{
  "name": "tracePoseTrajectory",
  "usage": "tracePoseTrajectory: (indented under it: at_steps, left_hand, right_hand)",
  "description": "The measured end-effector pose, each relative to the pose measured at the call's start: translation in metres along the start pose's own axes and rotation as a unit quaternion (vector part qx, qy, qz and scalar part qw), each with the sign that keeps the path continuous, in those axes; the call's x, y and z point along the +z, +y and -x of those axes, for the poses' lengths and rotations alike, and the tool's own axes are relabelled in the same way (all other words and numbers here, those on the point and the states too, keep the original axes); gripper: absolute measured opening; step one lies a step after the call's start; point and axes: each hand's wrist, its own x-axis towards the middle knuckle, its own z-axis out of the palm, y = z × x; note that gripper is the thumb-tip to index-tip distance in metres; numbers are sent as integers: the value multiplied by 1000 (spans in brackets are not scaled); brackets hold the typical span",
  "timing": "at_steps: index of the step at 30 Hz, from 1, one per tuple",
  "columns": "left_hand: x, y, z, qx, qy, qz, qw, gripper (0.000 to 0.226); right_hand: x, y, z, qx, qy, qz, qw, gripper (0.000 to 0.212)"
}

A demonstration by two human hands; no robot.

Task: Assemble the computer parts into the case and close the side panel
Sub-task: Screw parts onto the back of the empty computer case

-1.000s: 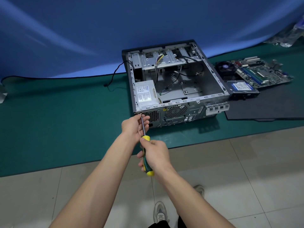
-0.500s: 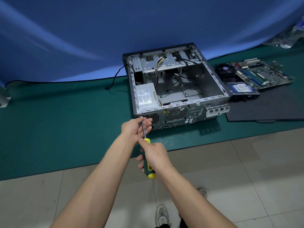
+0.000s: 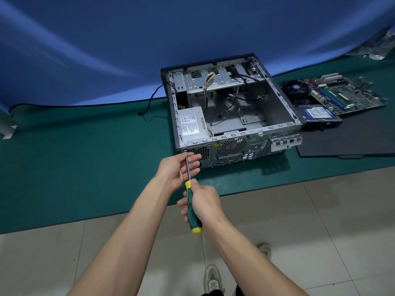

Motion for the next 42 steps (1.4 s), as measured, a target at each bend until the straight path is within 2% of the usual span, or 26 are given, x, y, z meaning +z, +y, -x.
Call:
tracePoseTrajectory:
  at_steps: [8, 13, 15, 16, 18, 20, 22, 25, 28, 30, 33, 36, 40, 42]
  left_hand:
    - [9, 0, -3, 10, 35, 81, 996, 20]
    - [9, 2, -6, 8, 31, 75, 997, 19]
    - [7, 3, -6, 0, 18, 69, 997, 22]
    - [5, 4, -5, -8, 4, 62, 998, 24]
    - [0, 5, -4, -30, -31, 36, 998, 28]
    - [-4, 8, -2, -41, -47, -9, 998, 29]
    - [-7, 12, -3, -32, -38, -52, 997, 25]
    - [-5, 14, -6, -19, -8, -87, 996, 17]
    - [-4, 11, -8, -7, 11, -85, 996, 14]
    - [-8, 11, -8, -12, -8, -106, 994, 18]
    - [-15, 18, -6, -39, -61, -181, 981, 25]
    - [-15, 23, -6, -22, -32, -218, 975, 19]
    - [-10, 15, -10, 9, 17, -209, 978, 15]
    - [-10, 10, -10, 17, 25, -191, 981, 15]
  right_hand:
    - [-2, 0, 2, -16, 35, 35, 999, 38]
    - [-4, -1, 1, -25, 38, 58, 997, 38]
    - [-4, -3, 2, -4, 21, 5, 1000, 41]
    - [-4, -4, 2, 21, -2, -57, 998, 43]
    - [-6, -6, 5, 79, -64, -193, 976, 47]
    - [-8, -5, 4, 97, -98, -244, 960, 50]
    - [-7, -2, 4, 88, -104, -222, 965, 51]
    - [-4, 3, 4, 64, -66, -154, 984, 34]
    - [-4, 6, 2, 44, -30, -145, 988, 25]
    - [-4, 5, 2, 47, -44, -166, 984, 26]
    - [-4, 5, 5, 59, -105, -202, 972, 40]
    - [-3, 4, 8, 74, -131, -190, 970, 46]
    - [-6, 8, 8, 47, -71, -149, 985, 23]
    - [-9, 10, 5, 30, -34, -139, 989, 22]
